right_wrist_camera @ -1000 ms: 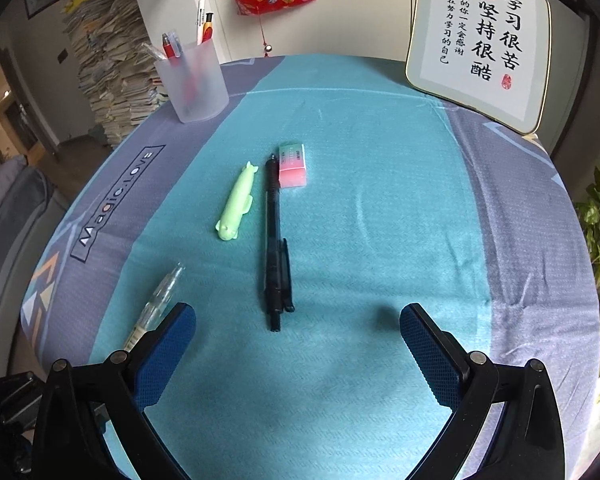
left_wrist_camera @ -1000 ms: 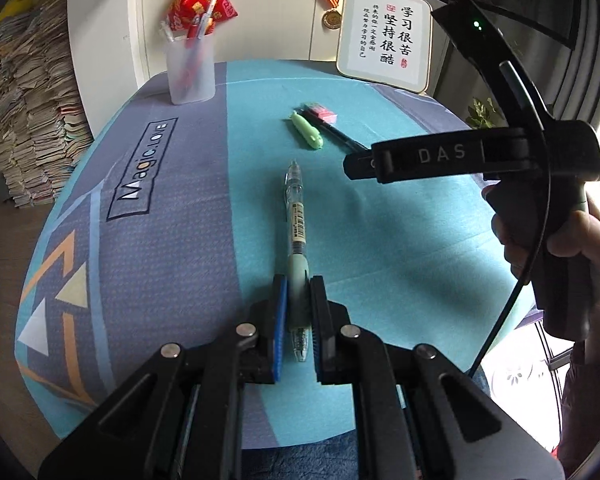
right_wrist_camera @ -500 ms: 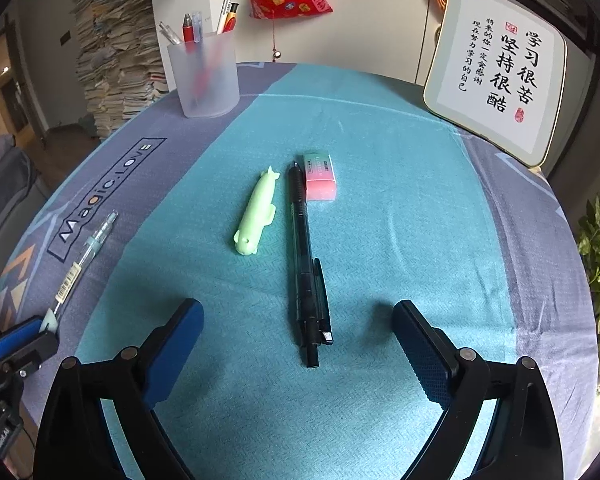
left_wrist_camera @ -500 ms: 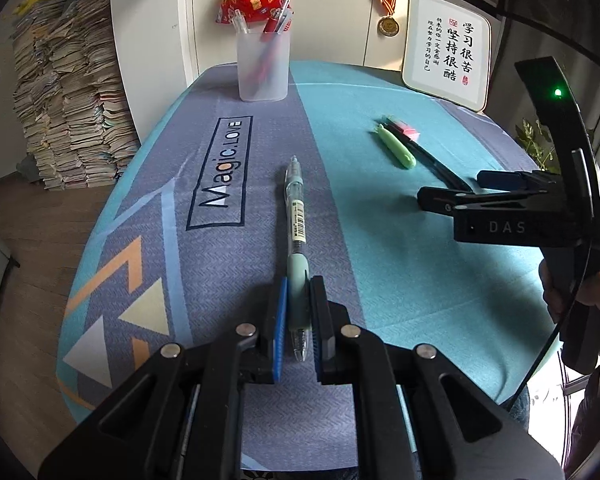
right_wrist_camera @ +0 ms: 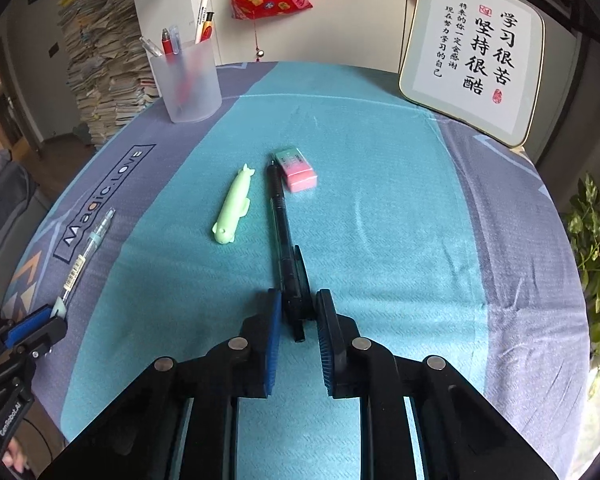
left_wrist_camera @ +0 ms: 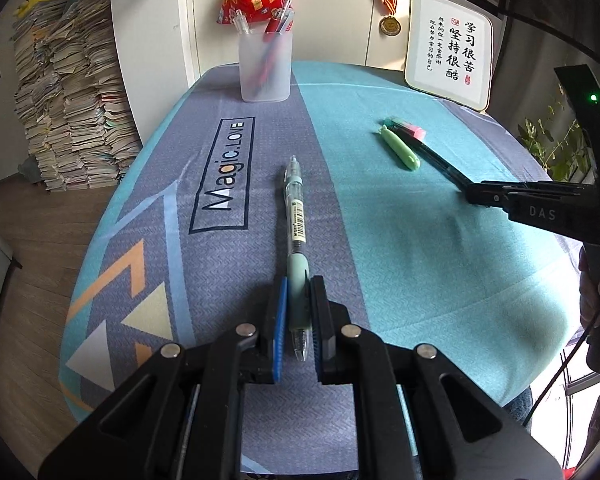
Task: Organize stationery
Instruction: 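Lift the green-grip pen with the left tool while the right tool grasps the black pen, then carry the green-grip pen and black pen up toward the clear cup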
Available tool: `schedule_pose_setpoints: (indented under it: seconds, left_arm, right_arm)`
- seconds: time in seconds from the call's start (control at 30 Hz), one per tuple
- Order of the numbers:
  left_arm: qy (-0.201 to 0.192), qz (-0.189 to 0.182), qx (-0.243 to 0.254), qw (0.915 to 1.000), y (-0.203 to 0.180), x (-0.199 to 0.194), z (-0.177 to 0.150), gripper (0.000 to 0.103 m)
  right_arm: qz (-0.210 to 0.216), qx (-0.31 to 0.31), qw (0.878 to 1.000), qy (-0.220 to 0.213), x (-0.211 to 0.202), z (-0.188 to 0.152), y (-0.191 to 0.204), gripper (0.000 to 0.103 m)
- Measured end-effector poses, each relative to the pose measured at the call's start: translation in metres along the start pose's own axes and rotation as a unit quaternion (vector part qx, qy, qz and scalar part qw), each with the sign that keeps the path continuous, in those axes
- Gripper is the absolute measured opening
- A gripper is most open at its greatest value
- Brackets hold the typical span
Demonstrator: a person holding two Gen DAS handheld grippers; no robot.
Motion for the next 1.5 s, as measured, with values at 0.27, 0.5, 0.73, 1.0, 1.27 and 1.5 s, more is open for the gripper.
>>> schedule_pose_setpoints:
  seconds: [0.27, 0.5, 0.73, 1.0, 1.27, 1.5]
  left_arm:
    - [0.005, -0.002, -0.018, 0.9998, 0.007, -0.001, 0.002, 0.009]
    - [0.005, 0.0, -0.029, 0.9996, 0.013, -0.005, 0.008, 0.009]
    - [-0.017, -0.004, -0.031, 0.9994, 0.017, -0.021, 0.025, 0.009]
    - [-0.069, -0.011, -0.013, 0.9975, 0.016, -0.057, 0.057, 0.009]
    - [-0.069, -0.034, 0.031, 0.9966, 0.02, -0.077, 0.103, 0.009]
    - [-0.086, -0.038, 0.016, 0.9955, 0.026, -0.085, 0.102, 0.009]
  right_arm:
    - [0.014, 0.02, 1.0, -0.001, -0.021, -0.026, -0.003, 0.018]
    - [0.004, 0.043, 0.999, -0.011, -0.048, -0.049, -0.011, 0.018]
    - [-0.006, 0.067, 0.997, -0.038, -0.074, -0.057, -0.018, 0.017]
    - [-0.02, 0.055, 0.994, -0.095, -0.126, -0.031, -0.021, 0.016]
    - [0.003, 0.039, 0.993, -0.114, -0.136, -0.018, -0.008, 0.016]
    - [0.009, 0.039, 0.992, -0.121, -0.137, -0.012, -0.005, 0.016]
Point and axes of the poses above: each gripper's, at about its wrist camera, not at the fingertips, and x roughly the way its jaws point, y to its left, z to its top, the point moved 3 cm from there along x, roughly the way its jaws point, and after that the axes turned 8 degrees about -x, right-handed, at the moved point
